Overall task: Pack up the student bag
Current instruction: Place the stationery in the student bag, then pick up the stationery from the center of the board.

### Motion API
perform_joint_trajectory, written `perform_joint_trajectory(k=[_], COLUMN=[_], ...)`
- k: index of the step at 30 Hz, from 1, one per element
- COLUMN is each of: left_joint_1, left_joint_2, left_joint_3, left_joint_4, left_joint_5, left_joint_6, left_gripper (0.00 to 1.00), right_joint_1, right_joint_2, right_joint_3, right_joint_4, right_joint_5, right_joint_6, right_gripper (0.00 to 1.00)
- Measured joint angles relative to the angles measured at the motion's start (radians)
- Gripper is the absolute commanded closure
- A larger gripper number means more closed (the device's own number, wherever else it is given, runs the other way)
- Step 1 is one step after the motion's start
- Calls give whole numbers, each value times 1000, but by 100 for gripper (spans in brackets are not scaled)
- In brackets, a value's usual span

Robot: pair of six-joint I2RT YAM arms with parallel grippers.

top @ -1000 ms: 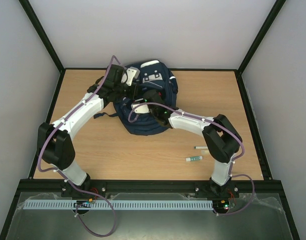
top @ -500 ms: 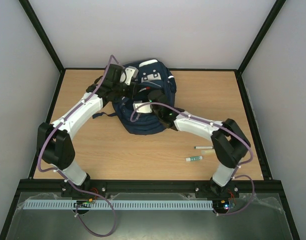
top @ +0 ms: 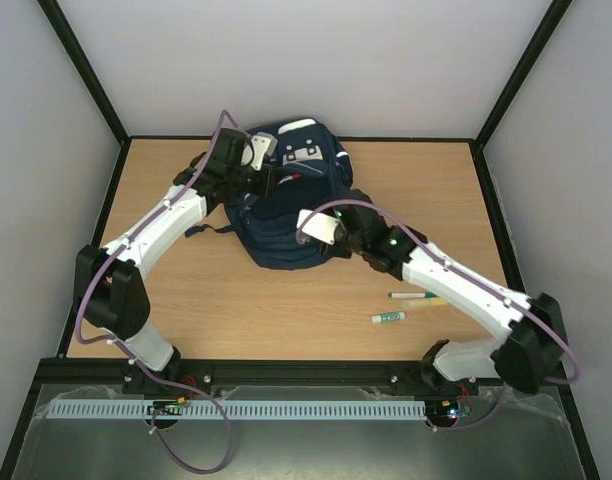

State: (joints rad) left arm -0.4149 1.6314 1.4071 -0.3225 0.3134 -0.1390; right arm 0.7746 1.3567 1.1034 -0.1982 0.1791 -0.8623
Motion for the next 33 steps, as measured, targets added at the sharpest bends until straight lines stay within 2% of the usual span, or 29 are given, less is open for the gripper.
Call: perform_joint_trajectory(k=[1,5,9,13,15,19,24,29,31,33], left_joint_1=[-3,-25,-57,-93,-108,-126,-135,-136,-136,-136], left_joint_2=[0,0,0,2,7,21,34,34,34,34], left_joint_3=[0,0,2,8,14,23,29,34,34,34], left_joint_4=[0,-3,-15,-29,-33,-37,-40,-45,-47,-49], left_joint_5=[-2,-19,-36,-46,-48,-49,-52,-56,-56,-56], left_joint_6=[0,0,1,1,1,1,6,15,16,17], left_gripper=[85,85,85,85,85,85,86,85,85,85], right_joint_1=[0,0,-25,-70,-83,-120,-169,-177,-181,-193], right_joint_2=[-36,-192,-286,-248,-206,-225,-261,-309,-265,-209], right_joint_3=[-24,-141,-242,-292,-317,-388,-359,-339,-326,-321], right_joint_4=[-18,-54,-63,-91,-111,-157,-222,-199,-201,-216], right_joint_5=[-14,-3,114,271,293,242,152,286,358,361], right_joint_6=[47,224,382,468,503,534,549,533,521,512], right_gripper=[1,0,0,0,0,0,0,0,0,0])
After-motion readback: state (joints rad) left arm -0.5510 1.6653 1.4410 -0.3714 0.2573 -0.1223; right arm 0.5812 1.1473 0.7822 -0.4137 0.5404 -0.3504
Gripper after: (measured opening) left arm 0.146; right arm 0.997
